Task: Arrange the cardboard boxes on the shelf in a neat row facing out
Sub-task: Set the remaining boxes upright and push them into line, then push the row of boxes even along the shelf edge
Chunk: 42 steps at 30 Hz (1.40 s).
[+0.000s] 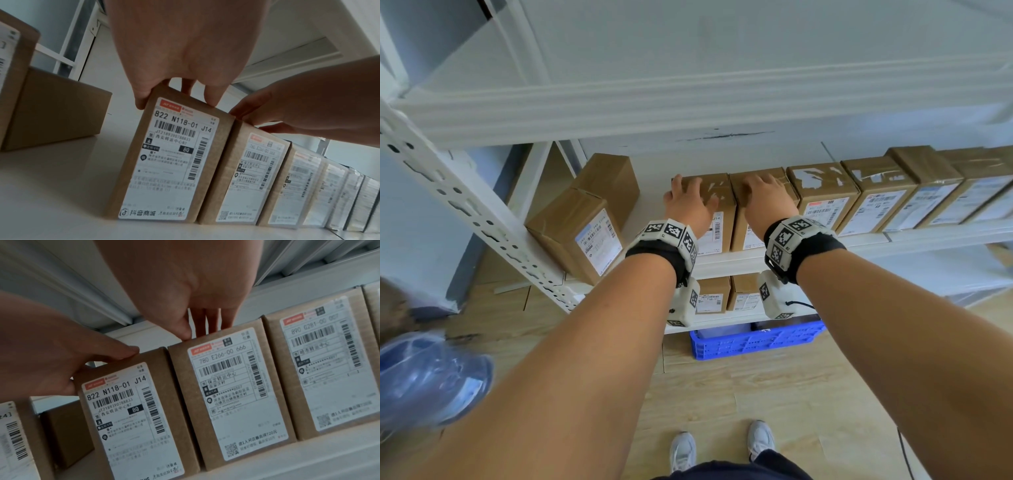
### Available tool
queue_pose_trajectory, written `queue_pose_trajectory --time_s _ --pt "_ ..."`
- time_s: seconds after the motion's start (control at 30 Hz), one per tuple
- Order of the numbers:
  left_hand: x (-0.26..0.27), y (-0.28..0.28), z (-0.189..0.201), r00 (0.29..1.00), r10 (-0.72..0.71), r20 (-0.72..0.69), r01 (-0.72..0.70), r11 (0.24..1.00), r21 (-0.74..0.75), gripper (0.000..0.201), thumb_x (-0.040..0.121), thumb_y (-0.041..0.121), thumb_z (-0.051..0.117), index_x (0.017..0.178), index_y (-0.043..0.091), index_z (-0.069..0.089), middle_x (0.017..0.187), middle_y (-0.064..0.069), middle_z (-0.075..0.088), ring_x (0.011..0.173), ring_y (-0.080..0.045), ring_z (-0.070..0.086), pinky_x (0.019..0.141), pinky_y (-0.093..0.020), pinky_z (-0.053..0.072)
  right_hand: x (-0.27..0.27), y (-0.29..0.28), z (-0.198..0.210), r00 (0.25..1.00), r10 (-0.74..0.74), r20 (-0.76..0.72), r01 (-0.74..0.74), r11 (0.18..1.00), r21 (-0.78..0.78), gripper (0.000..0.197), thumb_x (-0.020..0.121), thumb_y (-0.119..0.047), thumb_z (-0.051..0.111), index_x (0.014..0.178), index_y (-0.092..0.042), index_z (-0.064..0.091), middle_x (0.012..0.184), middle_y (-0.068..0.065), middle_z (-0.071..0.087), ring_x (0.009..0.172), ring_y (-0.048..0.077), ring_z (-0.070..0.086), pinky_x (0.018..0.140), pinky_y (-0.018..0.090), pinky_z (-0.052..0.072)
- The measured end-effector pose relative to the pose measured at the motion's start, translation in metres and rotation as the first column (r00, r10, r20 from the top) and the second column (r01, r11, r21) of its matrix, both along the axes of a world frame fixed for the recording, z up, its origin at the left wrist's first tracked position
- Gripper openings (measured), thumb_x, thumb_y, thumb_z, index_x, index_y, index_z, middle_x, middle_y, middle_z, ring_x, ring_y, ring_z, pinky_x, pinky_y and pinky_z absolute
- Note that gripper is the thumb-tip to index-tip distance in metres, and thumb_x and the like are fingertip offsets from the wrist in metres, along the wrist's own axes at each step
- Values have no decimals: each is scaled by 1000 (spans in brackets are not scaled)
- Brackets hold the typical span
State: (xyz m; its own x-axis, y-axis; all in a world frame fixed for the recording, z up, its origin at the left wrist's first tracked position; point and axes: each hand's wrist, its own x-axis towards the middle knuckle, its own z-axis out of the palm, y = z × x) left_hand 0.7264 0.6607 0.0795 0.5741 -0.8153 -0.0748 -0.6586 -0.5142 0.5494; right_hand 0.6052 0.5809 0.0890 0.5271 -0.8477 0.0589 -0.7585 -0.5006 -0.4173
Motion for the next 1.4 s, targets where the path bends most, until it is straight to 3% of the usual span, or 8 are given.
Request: queue_pose_trajectory --time_s 0.13,0.33,0.53,0.7,0.8,0.9,1.1,1.4 --pt "2 -1 -1 1000 14 2 -14 1000 -23 46 100 36 44 142 17 39 159 -9 13 141 -35 23 116 -43 25 0 2 1 1000 5 3 -5 1000 -7 48 90 -1 42 137 -12 47 139 10 46 134 27 37 107 42 39" --pt "17 7 14 999 -11 34 11 1000 27 47 103 35 32 147 18 38 161 -9 17 150 -30 7 121 -46 11 5 9 12 1000 -17 -6 17 999 -28 49 89 0 41 138 -8 41 140 13 46 133 29 38 110 41 36" --pt "48 41 34 991 128 42 -116 971 -208 40 102 25 36 138 11 49 142 -11 48 132 -28 44 109 -41 38 30 22 27 998 27 48 -25 998 -51 49 93 -5 45 141 -10 36 139 15 44 127 30 41 103 40 41" --pt "79 82 42 951 248 184 -206 953 -222 39 100 19 38 137 13 50 133 -13 56 124 -31 49 100 -43 45 64 48 32 992 76 101 -75 997 -17 52 90 1 41 141 -11 36 140 14 42 127 29 40 99 41 45" --pt "98 106 38 943 256 211 -218 958 -185 45 94 18 47 140 15 46 141 -11 48 129 -30 46 104 -43 43 85 65 31 988 113 107 -114 993 3 54 88 3 42 141 -12 36 141 13 42 128 29 39 97 42 45" --pt "113 127 31 937 284 202 -266 958 -112 58 88 34 56 142 19 41 140 -10 45 130 -29 41 104 -45 41 104 79 28 982 149 117 -151 988 8 54 89 2 40 140 -12 37 140 13 42 128 29 39 96 41 43" --pt "132 148 15 939 222 262 -248 966 69 84 76 48 67 146 17 31 150 -12 32 141 -34 27 116 -53 21 131 103 20 972 213 96 -218 975 43 51 90 2 38 139 -12 41 137 13 45 125 31 44 97 40 43" --pt "132 153 5 926 169 337 -231 961 152 64 79 39 67 132 11 46 132 -14 51 127 -34 42 112 -44 28 134 114 17 965 258 37 -260 962 84 55 88 4 37 141 -11 40 136 13 45 122 31 47 95 40 45"
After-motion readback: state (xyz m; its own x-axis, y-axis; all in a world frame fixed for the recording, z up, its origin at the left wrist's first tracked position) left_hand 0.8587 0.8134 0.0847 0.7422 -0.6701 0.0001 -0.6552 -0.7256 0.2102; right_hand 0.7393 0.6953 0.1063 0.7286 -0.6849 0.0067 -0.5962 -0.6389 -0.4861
